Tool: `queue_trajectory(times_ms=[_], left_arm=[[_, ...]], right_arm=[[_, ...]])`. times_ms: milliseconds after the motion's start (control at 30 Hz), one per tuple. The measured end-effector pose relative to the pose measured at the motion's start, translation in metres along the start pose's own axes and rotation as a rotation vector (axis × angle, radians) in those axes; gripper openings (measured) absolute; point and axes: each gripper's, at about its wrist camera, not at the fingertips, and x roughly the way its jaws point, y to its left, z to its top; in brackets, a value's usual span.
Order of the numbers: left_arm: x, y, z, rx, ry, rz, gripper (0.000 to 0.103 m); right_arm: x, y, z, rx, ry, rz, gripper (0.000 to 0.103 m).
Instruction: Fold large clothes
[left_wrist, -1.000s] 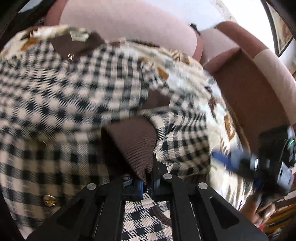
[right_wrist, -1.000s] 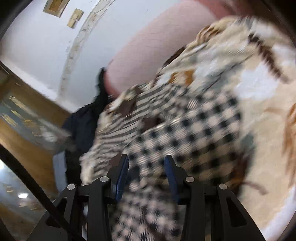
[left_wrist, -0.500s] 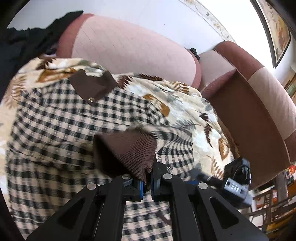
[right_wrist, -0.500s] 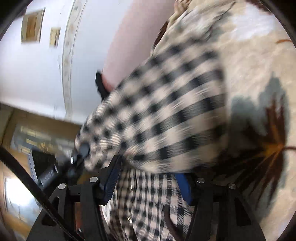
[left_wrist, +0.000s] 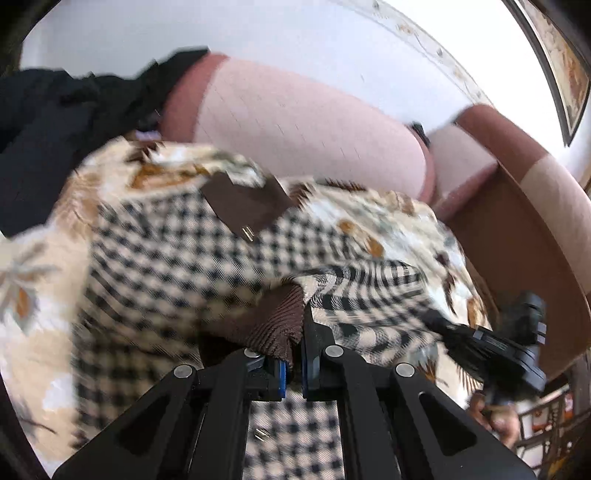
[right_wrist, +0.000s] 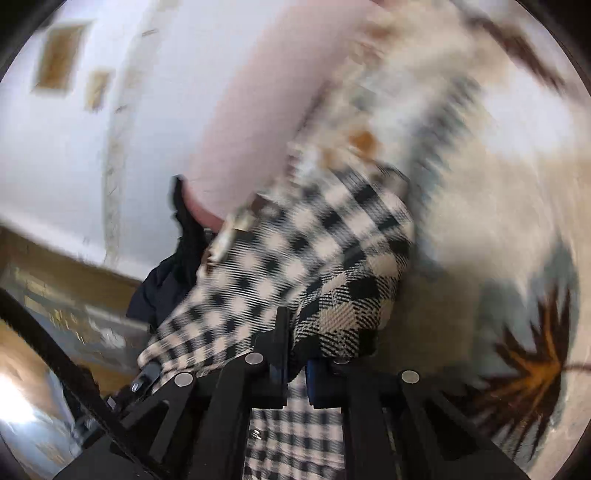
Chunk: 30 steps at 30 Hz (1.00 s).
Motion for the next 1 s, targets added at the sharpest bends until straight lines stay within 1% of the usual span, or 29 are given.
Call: queue_trajectory(times_ms=[33,133,233,300,433,533,667,800,933,1000], left_arm=[[-0.008,0.005,0.01,0.001,-0.025,0.013,0.004],[-0.03,0.014,0.033,0.028,-0.099,0.063,0.004],[-0.047,0.022,0.049,0.072,-0.158,0.119,0.004],[-0.051,0.03,0.054,0.092,-0.168,0.144,0.004],[-0.035,0.053,0.054,0.119,-0.141,0.225,0.004],[-0.016,0.074,0.047,0.105,-0.119,0.275,0.004],[0.013,0.11,0.037,0.059,-0.067,0.311,0.004],[0.038,0.131,0.028,0.055,-0.033,0.342,0.005],[0.06,0.144,0.02,0.057,-0.004,0.378,0.005],[0.068,0.15,0.017,0.062,0.012,0.404,0.006]], right_arm=[[-0.001,0.021,0.004,-0.067,-0.021,-0.001,0.008],[0.006,0.064,0.004,-0.2,-0.043,-0.006,0.008],[0.031,0.089,-0.013,-0.273,-0.01,-0.007,0.008],[0.046,0.092,-0.024,-0.288,0.029,-0.008,0.008],[0.087,0.095,-0.047,-0.319,0.111,-0.037,0.008],[0.109,0.095,-0.057,-0.328,0.15,-0.052,0.008],[0.138,0.091,-0.069,-0.313,0.207,-0.06,0.008],[0.157,0.085,-0.076,-0.307,0.241,-0.085,0.01],[0.17,0.076,-0.084,-0.297,0.261,-0.11,0.014],[0.175,0.069,-0.086,-0.28,0.27,-0.124,0.022]])
